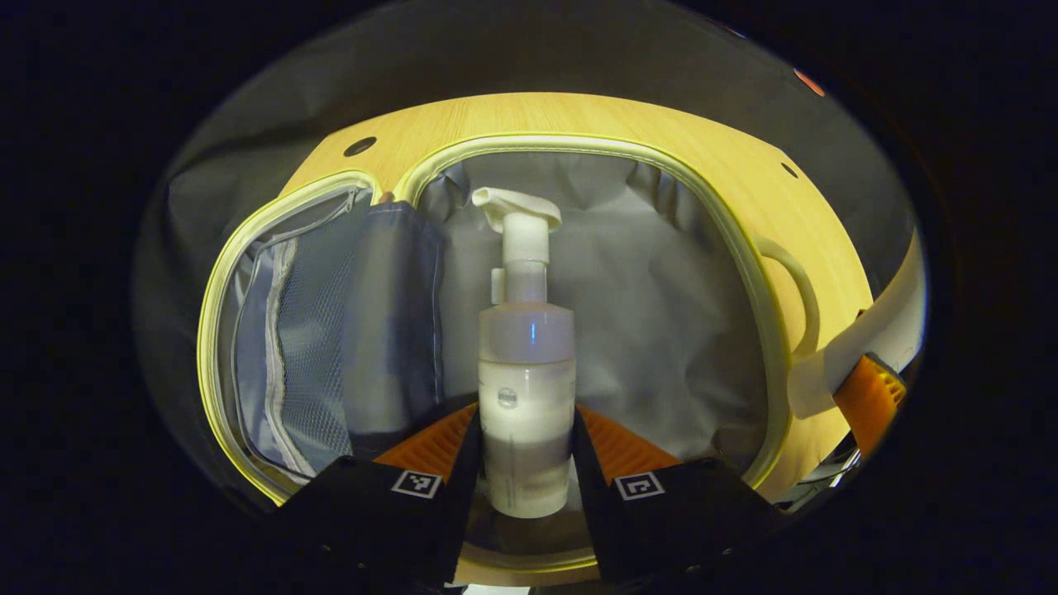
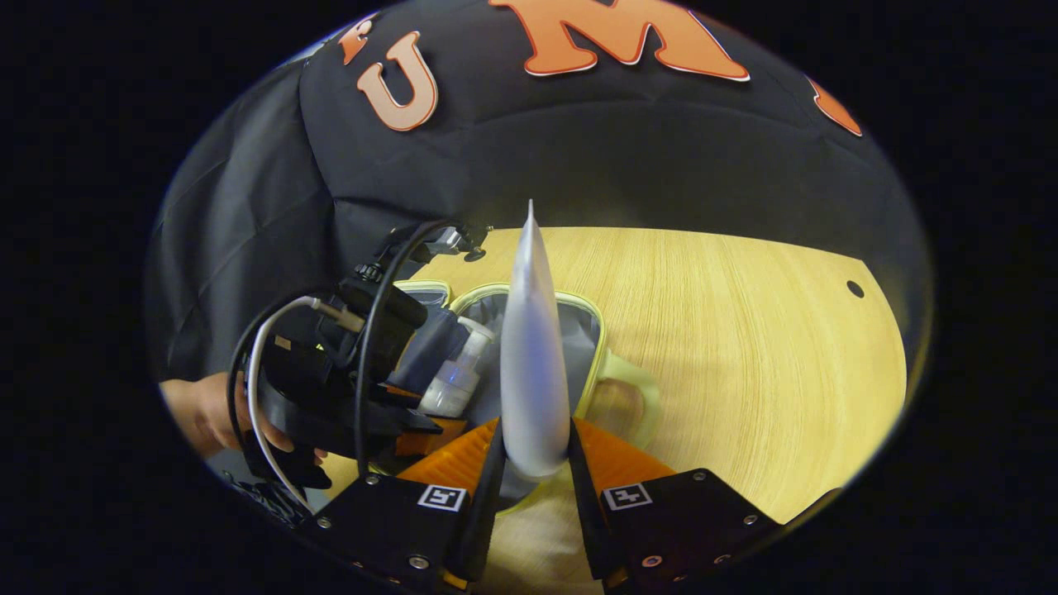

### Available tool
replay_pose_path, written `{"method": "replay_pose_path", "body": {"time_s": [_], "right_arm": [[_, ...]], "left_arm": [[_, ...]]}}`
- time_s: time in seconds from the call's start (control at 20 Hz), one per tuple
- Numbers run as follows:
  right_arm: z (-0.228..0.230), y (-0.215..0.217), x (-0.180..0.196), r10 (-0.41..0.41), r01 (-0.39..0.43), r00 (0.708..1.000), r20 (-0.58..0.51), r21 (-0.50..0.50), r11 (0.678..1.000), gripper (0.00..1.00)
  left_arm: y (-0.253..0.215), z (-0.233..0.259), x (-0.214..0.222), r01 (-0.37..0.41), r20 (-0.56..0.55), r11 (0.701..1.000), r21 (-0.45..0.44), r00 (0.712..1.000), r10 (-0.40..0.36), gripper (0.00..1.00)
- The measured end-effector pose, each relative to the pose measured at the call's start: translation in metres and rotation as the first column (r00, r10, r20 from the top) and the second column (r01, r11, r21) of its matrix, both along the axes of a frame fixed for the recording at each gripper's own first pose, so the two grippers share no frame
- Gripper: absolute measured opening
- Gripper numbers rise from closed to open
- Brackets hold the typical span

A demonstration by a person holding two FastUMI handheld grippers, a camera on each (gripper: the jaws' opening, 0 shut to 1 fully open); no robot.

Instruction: First open the suitcase, pack the skin care products into it, and then close the suitcase.

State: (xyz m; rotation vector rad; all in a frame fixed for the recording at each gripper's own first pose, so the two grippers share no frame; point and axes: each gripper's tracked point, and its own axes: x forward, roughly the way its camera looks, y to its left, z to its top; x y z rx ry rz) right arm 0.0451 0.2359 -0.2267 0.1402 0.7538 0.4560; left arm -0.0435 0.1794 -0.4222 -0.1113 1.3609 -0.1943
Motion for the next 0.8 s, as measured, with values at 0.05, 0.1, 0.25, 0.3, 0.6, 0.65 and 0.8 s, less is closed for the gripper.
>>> {"method": "replay_pose_path", "body": {"time_s": [0.05,0.1,0.25,0.3,0.6,0.65,0.8], "right_arm": [[-0.001,0.002,0.000,0.005,-0.004,1.000,-0.009,0.006,1.000,0.46],[-0.001,0.003,0.001,0.008,-0.008,1.000,-0.012,0.009,1.000,0.46],[-0.005,0.010,-0.001,0.042,-0.042,0.999,-0.029,0.005,0.999,0.46],[-0.007,0.013,-0.002,0.050,-0.050,0.998,-0.039,0.004,0.999,0.46],[-0.016,0.035,0.000,0.085,-0.082,0.991,-0.106,0.031,0.996,0.46],[-0.019,0.037,-0.002,0.087,-0.083,0.988,-0.126,0.036,0.996,0.46],[-0.030,0.039,-0.006,0.083,-0.080,0.979,-0.186,0.026,0.996,0.46]], "left_arm": [[-0.002,0.001,0.000,-0.011,0.002,1.000,0.003,1.000,0.011,0.62],[-0.003,0.001,0.002,-0.016,0.013,1.000,0.002,1.000,0.016,0.61],[-0.007,0.004,0.019,-0.038,0.121,0.998,-0.044,0.992,0.043,0.66],[-0.005,0.009,0.021,-0.058,0.153,0.997,-0.050,0.986,0.065,0.67],[0.042,0.066,0.031,-0.185,0.371,0.983,0.015,0.914,0.167,0.81],[0.059,0.078,0.030,-0.211,0.401,0.977,0.042,0.899,0.177,0.81],[0.112,0.096,0.017,-0.306,0.462,0.944,0.119,0.859,0.221,0.81]]}}
